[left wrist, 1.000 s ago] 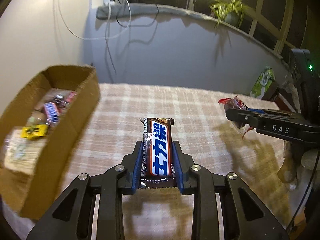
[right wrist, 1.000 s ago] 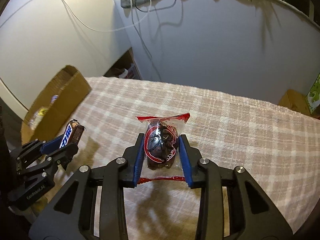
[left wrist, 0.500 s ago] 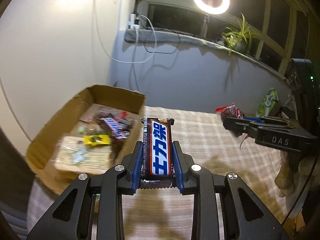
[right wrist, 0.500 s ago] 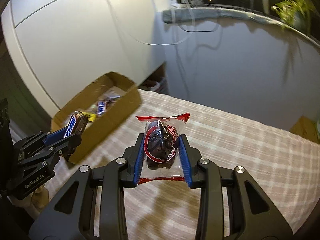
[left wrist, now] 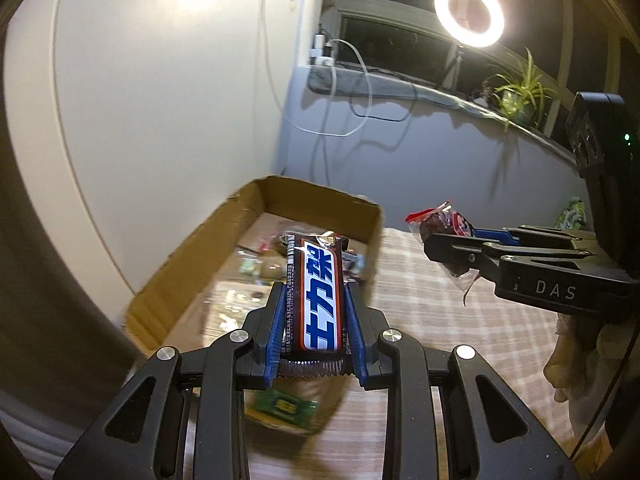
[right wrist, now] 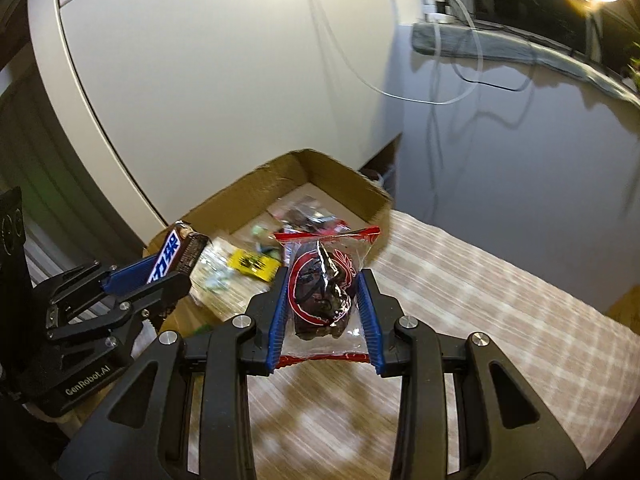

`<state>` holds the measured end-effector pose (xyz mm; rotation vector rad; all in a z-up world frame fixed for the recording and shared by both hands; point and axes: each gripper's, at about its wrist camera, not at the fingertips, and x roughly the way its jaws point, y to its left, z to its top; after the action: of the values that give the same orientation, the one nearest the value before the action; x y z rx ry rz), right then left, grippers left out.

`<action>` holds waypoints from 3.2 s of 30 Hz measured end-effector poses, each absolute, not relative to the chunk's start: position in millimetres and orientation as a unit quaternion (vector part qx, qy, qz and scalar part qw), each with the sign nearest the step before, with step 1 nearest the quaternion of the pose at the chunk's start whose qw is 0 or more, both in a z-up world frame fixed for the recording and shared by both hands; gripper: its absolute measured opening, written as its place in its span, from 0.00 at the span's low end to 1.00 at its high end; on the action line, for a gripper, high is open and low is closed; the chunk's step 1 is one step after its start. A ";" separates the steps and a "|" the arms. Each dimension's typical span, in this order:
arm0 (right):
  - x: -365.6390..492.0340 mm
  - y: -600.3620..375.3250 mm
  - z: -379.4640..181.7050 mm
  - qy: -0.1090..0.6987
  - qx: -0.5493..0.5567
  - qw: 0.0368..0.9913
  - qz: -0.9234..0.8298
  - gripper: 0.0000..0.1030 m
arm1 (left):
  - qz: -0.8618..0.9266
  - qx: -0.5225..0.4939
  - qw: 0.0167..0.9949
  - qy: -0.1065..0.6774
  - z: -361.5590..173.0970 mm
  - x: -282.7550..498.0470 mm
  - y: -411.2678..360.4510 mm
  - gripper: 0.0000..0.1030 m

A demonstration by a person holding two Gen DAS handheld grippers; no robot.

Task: Organize snacks

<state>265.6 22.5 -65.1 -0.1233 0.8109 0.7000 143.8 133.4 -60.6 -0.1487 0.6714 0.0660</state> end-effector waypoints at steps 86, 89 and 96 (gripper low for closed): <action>198.0 11.5 -48.2 0.316 -0.105 0.891 0.308 0.94 | 0.108 -0.077 0.946 0.297 -43.0 84.4 132.5 0.73; 190.0 4.1 -45.0 0.309 -0.100 0.896 0.302 0.94 | 0.108 -0.076 0.946 0.295 -41.5 79.7 128.3 0.73; 182.8 -11.3 -41.7 0.306 -0.090 0.901 0.293 0.94 | 0.104 -0.071 0.948 0.293 -39.5 77.0 118.3 0.73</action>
<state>182.8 -11.3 -41.7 -0.1871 0.6333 0.6065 77.0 118.3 -39.5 -0.1453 0.5954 0.2125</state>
